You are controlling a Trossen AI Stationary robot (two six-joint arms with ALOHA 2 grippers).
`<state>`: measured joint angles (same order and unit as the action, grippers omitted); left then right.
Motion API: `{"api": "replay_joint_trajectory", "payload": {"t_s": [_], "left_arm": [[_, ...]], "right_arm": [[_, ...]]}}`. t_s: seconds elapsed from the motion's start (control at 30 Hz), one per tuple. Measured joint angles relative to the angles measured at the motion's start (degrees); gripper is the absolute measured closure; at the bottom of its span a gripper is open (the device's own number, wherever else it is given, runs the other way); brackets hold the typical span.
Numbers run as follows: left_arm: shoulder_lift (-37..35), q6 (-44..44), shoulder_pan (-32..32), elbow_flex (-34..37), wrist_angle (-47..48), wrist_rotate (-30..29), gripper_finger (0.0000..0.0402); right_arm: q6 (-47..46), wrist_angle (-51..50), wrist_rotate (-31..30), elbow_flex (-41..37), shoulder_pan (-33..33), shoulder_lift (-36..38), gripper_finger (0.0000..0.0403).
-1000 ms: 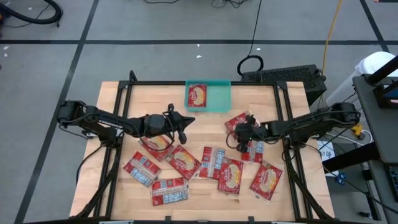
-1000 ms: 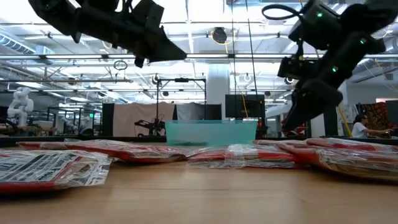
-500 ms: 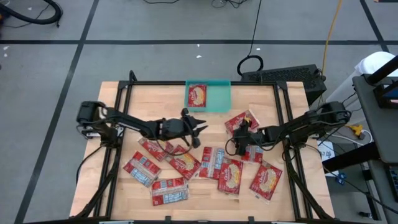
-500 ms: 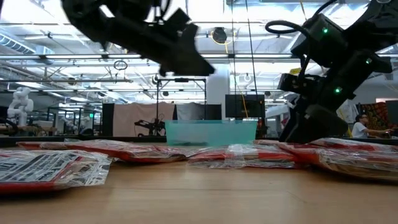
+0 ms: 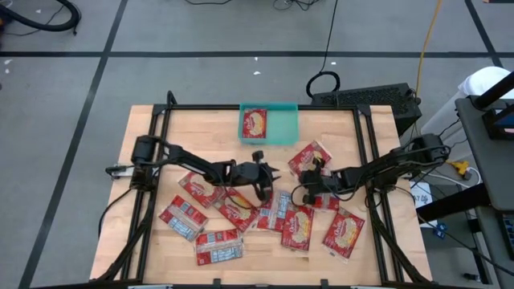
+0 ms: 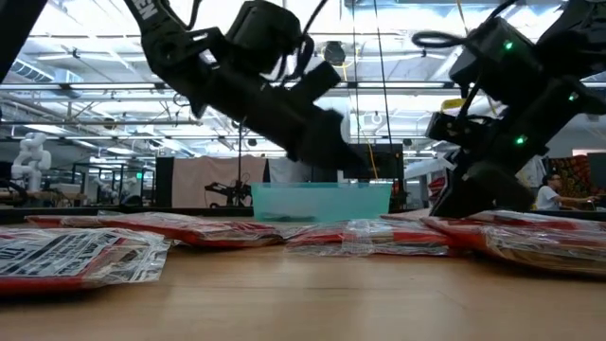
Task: Sort popcorn bags into baskets
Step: Put the red popcorn bag into the blue bin
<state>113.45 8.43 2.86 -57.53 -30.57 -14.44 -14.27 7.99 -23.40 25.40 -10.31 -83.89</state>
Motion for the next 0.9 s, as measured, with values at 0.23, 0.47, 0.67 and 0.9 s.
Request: {"api": "replay_joint_trajectory", "payload": {"t_s": [0.23, 0.47, 0.67, 0.9], "left_arm": [[1.7, 3.8, 1.3, -0.1, 0.6, 1.0, 0.0288], [1.7, 11.6, 3.3, -0.1, 2.4, 2.6, 0.0285], [1.7, 11.5, 3.7, -0.1, 2.4, 2.9, 0.0231], [1.7, 10.9, 2.7, -0.1, 2.4, 0.0, 0.0176]], "right_arm": [[-2.2, 0.0, 6.2, -0.1, -2.4, 3.5, 0.0402], [-1.6, 0.3, 9.1, -0.1, -4.2, 6.3, 0.0402], [-1.3, 0.8, 8.9, -0.1, -4.1, 8.8, 0.0403], [1.0, 0.8, 8.9, -0.1, -3.9, 12.8, 0.0403]]}}
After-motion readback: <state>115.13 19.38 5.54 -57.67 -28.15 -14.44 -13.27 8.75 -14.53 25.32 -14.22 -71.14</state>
